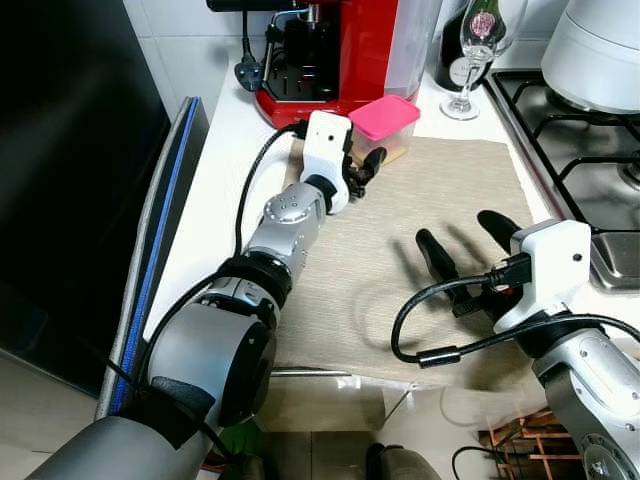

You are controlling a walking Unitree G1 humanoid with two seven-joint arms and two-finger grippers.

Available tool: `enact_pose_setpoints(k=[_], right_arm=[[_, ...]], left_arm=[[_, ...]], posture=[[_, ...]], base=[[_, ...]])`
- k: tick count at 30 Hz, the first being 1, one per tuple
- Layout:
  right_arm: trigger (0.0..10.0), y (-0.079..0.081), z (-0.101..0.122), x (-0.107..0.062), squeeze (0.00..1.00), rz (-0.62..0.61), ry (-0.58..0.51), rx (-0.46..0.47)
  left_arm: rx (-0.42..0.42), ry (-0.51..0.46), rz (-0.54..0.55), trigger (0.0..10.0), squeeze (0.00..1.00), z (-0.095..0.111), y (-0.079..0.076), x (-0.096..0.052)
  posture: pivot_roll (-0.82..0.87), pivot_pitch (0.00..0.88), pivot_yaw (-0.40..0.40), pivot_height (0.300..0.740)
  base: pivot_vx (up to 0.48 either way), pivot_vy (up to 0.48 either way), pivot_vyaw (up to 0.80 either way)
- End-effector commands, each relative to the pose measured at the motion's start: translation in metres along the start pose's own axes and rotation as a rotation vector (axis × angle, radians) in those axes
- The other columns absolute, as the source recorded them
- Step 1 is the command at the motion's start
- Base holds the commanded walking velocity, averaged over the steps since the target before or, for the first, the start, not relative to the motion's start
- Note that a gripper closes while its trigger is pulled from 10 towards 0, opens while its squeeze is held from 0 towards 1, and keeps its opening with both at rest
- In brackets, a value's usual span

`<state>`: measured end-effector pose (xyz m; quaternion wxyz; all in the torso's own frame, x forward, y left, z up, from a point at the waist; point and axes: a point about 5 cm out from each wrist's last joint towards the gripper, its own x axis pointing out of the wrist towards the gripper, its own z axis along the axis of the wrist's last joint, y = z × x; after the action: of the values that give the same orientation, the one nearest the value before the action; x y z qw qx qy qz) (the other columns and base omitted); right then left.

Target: Restocking fridge

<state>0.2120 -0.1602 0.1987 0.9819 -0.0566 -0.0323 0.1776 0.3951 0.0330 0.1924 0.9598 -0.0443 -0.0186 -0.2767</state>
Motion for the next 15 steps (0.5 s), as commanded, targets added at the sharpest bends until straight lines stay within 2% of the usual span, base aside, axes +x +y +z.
enact_pose_setpoints(k=[1,4,10,15], right_arm=[[10.0,0.002,0.001,-0.003,0.00,0.010,0.004,0.003],[10.0,0.003,0.001,-0.003,0.00,0.009,0.005,0.003],[10.0,0.002,0.001,-0.004,0.00,0.006,0.005,0.002],[10.0,0.002,0.000,-0.002,0.00,0.015,0.003,0.006]], left_arm=[[-0.007,-0.032,-0.022,0.0,0.00,0.008,-0.003,0.003],[-0.019,-0.050,-0.035,0.0,0.00,0.010,-0.003,0.003],[-0.035,-0.149,-0.087,0.0,0.00,0.025,-0.002,0.001],[-0.060,-0.246,-0.138,0.0,0.00,0.039,0.002,-0.007]], posture=[[-0.37,0.125,0.040,0.740],[-0.37,0.125,0.040,0.740],[-0.36,0.120,0.038,0.740],[-0.35,0.112,0.036,0.740]], base=[[0.000,0.000,0.00],[0.000,0.000,0.00],[0.000,0.000,0.00],[0.000,0.000,0.00]])
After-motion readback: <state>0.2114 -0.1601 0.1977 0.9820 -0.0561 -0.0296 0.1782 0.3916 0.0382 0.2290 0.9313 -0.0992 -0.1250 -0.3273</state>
